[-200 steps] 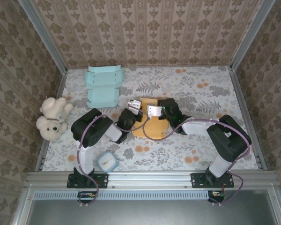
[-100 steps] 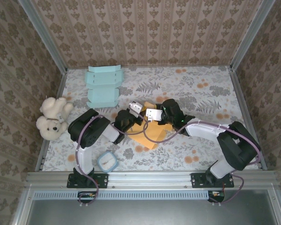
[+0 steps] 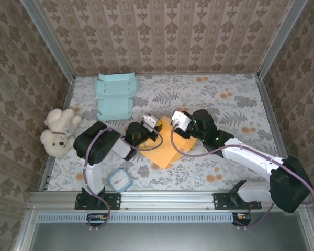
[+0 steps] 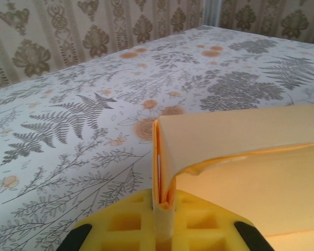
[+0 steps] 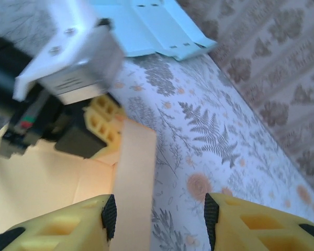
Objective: Fold the paper box
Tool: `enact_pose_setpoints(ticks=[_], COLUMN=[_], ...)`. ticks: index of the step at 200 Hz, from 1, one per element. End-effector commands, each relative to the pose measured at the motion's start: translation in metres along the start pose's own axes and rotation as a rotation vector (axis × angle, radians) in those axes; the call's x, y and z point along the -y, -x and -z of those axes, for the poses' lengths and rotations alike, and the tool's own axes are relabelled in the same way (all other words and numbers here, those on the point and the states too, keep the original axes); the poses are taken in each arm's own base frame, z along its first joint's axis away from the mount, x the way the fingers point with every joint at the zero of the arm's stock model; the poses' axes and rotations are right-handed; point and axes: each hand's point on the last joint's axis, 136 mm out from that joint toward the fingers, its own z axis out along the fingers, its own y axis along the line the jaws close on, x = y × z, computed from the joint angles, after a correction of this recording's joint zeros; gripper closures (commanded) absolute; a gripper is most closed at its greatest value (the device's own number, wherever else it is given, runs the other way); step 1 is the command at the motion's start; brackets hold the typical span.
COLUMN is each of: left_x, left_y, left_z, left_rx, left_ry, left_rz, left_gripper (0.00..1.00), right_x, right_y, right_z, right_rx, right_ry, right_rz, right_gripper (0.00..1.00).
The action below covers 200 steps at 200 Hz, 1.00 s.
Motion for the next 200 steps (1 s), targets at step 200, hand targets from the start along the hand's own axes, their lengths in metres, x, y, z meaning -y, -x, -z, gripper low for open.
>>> enact_pose_setpoints(ticks=[200], left_x=[0.007], left_y=[-0.002], left_z=[-0.009], left_rx=[0.004], left_ry=[0.070], left_rz=[-0.067], left_gripper=[0.97], right_x=[-0.038], right_y=[-0.070], right_z=[-0.068], right_rx=[-0.228], right_ry=[-0.011], right_rz=[-0.654], right_gripper=[0.61])
